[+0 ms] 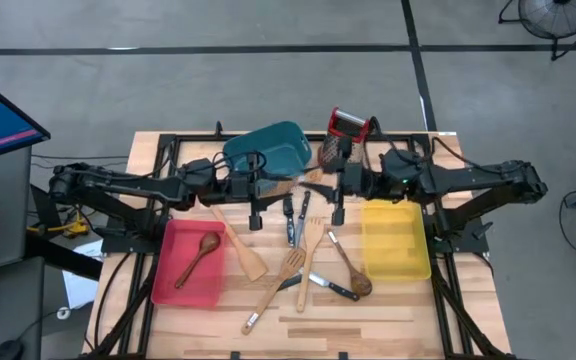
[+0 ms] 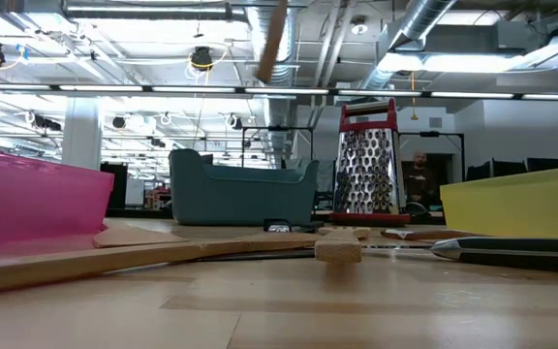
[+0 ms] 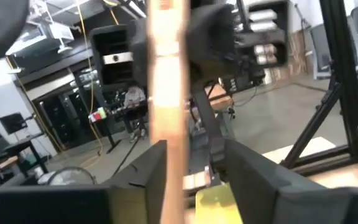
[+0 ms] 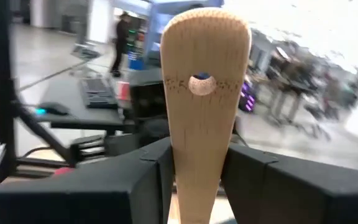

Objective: Pick & Place Kitchen Items
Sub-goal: Put the brown spatula into the yellow bin

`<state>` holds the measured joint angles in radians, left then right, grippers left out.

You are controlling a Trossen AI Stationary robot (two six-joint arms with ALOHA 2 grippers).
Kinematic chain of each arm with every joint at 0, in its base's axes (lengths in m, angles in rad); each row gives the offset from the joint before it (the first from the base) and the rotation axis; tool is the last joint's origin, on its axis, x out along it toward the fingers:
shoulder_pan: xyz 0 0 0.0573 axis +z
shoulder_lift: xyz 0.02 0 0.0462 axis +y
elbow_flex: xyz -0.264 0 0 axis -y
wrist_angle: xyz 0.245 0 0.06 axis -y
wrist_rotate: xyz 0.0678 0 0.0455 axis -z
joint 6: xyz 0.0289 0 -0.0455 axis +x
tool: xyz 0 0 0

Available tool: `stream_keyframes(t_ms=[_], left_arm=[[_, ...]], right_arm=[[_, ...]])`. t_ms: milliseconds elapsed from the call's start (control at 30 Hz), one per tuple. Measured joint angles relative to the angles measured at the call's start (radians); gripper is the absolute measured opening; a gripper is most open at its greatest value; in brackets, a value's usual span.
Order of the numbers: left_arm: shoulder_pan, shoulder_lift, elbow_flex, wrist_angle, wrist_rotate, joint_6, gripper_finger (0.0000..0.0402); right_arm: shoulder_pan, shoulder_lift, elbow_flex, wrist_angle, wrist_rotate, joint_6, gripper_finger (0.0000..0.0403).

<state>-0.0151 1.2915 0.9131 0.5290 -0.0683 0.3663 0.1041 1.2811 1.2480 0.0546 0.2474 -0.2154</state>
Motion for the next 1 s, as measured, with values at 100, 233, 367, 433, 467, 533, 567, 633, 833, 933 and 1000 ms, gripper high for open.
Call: stream_keyframes(t_ms=[100, 233, 367, 433, 467, 533, 567, 633, 833, 933, 1000], left_arm=[[0.0, 0.0, 0.0, -0.039, -0.049, 0.0, 0.0181], [0.0, 0.0, 0.0, -0.061, -0.081, -0.001, 0.022], [0.0, 0.0, 0.0, -0.07, -0.081, -0.001, 0.0242], [0.0, 0.0, 0.0, -0.073, -0.081, -0.001, 0.0247], [0.0, 0.0, 0.0, -0.079, -0.081, -0.003, 0.0247], [0.0, 0.0, 0.0, -0.087, -0.081, -0.008, 0.0246], [0.0, 0.0, 0.0, -0.088, -0.081, -0.008, 0.0245], [-0.001, 0.0, 0.0, -0.093, -0.081, -0.008, 0.0241], [-0.007, 0.0, 0.0, -0.095, -0.081, -0.009, 0.0235], [-0.007, 0.0, 0.0, -0.096, -0.081, -0.012, 0.0236], [-0.006, 0.0, 0.0, -0.095, -0.081, -0.012, 0.0237]], right_arm=[[-0.001, -0.045, 0.0, -0.134, 0.091, 0.118, 0.0103], [-0.001, -0.123, 0.0, -0.357, 0.206, 0.334, 0.0103], [-0.004, -0.215, 0.0, -0.614, 0.278, 0.599, 0.0103], [-0.014, -0.26, 0.0, -0.774, 0.276, 0.744, 0.0103], [-0.016, -0.278, 0.0, -0.858, 0.274, 0.815, 0.0103], [-0.016, -0.304, 0.0, -1.04, 0.273, 0.948, 0.0103], [-0.016, -0.309, 0.0, -1.121, 0.273, 1.008, 0.0103], [-0.014, -0.309, 0.0, -1.25, 0.259, 1.117, 0.0103], [-0.013, -0.286, -0.06, -1.357, 0.147, 1.284, 0.0103], [-0.026, -0.271, -0.124, -1.355, 0.113, 1.331, 0.0103], [-0.039, -0.266, -0.17, -1.362, 0.105, 1.361, 0.0103]])
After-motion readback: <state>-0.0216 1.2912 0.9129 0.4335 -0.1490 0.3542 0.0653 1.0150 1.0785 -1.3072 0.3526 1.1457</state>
